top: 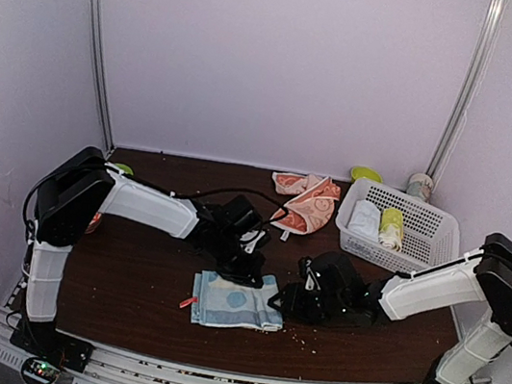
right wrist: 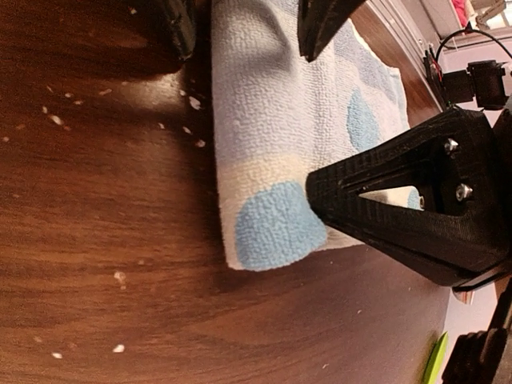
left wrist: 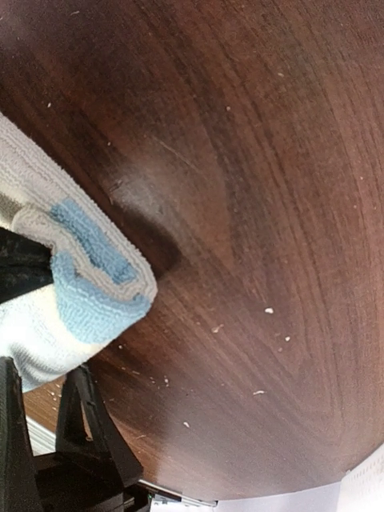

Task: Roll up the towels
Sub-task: Roll the towel at the center of the board.

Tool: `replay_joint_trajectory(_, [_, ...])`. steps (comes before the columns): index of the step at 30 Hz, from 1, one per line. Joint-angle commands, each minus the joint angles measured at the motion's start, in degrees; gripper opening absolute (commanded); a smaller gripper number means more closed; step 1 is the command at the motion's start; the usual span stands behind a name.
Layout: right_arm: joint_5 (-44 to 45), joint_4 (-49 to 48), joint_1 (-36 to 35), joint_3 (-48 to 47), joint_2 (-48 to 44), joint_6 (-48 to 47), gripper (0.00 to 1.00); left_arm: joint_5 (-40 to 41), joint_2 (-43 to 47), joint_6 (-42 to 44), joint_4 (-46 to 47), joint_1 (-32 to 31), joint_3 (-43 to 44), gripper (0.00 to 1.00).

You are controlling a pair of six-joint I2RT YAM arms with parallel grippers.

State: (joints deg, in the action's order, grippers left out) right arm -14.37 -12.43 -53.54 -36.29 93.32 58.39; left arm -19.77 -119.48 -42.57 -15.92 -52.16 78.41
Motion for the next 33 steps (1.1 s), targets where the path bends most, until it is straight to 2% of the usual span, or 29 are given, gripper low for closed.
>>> replay_joint_trajectory(1, [-4.43,-1.81,0.36,-1.0,4.55,1.13,0.4,1.23,0.59,0.05,0.25,0.66,-0.98,0.0])
replay_joint_trajectory(5, [-4.59,-1.49,0.35,-1.17,5.89,1.34,0.19,1.12,1.6,0.15,-0.08,0.66,-1.11,0.0])
replay_joint_trajectory(9, [-0.27,7.98,0.42,-3.24,3.34,-3.11,0.0,2.26,4.78,0.79,-1.32,0.66,-2.51,0.02])
replay_joint_trajectory(13, [3.87,18.6,0.53,-6.11,0.98,-9.0,0.0,4.96,9.32,2.22,-3.53,0.66,-5.24,0.2])
replay_joint_trajectory(17, [7.76,28.14,0.5,-9.52,-0.01,-14.39,0.0,7.92,13.21,3.36,-4.39,1.12,-8.81,0.25])
replay_joint_trajectory(25, [15.24,41.03,-0.36,-16.49,0.36,-19.2,0.0,10.05,10.94,5.01,-4.26,2.06,-10.25,0.2])
replay_joint_trajectory(33, [23.59,47.3,-3.49,-23.4,3.98,-17.71,0.0,8.04,9.44,4.34,-1.55,1.68,-12.23,0.05])
